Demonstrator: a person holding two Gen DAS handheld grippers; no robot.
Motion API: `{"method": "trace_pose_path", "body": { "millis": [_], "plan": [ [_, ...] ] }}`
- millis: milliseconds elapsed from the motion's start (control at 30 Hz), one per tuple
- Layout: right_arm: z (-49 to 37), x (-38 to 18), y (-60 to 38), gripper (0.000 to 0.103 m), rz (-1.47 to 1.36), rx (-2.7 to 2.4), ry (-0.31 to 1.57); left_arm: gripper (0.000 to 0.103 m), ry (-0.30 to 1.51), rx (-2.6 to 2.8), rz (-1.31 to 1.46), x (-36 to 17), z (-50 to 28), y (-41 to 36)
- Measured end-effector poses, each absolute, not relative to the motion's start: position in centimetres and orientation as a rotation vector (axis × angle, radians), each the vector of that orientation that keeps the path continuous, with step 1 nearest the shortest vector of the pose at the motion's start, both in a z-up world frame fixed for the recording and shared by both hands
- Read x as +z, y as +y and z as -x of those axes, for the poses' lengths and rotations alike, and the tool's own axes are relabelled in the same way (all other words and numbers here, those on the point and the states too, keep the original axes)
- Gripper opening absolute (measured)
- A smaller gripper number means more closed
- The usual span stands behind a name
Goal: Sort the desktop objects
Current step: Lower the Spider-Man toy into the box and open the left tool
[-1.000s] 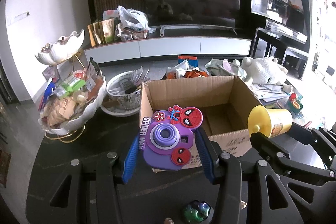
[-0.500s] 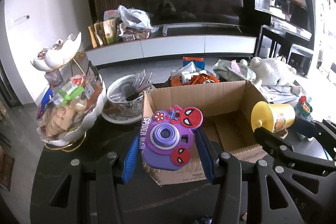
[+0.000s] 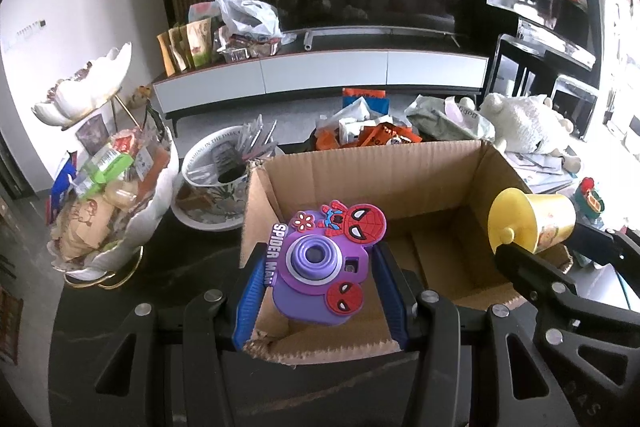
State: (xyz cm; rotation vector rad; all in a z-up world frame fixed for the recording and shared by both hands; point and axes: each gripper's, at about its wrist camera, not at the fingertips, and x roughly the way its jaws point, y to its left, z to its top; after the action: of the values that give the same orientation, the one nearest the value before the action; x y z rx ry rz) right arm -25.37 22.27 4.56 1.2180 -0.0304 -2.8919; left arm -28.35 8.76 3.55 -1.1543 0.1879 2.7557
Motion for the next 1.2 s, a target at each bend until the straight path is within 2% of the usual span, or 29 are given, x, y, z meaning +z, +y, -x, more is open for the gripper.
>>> {"method": "trace_pose_path", "body": {
  "millis": [400, 667, 700, 767, 1100, 1200],
  "plan": [
    [26.2, 3.7, 22.9, 0.055, -1.237, -2.887, -0.055, 0.048, 0.182, 2.726, 1.227, 1.5, 30.1, 9.4],
    [26.4, 3.6, 23.1, 0.055, -1.238, -2.888, -0.065, 0.052, 0.132, 2.699, 1.267, 0.9, 30.7, 9.3],
    [26.4, 3.6, 23.2, 0.055, -1.238, -2.888, -0.067, 0.054, 0.138, 2.704, 1.259, 1.0, 30.6, 9.3],
    [26.4, 3.6, 23.2, 0.055, -1.238, -2.888, -0.074, 0.067, 0.159, 2.715, 1.237, 1.2, 30.4, 9.5],
    [26.1, 4.1, 23.6, 0.055, -1.219, -2.898, -0.091, 0.073, 0.161, 2.755, 1.183, 2.9, 29.5, 8.3],
    [26.0, 4.3, 23.7, 0.055, -1.212, -2.902, -0.097, 0.079, 0.131, 2.765, 1.185, 3.5, 29.4, 7.3]
  ]
}}
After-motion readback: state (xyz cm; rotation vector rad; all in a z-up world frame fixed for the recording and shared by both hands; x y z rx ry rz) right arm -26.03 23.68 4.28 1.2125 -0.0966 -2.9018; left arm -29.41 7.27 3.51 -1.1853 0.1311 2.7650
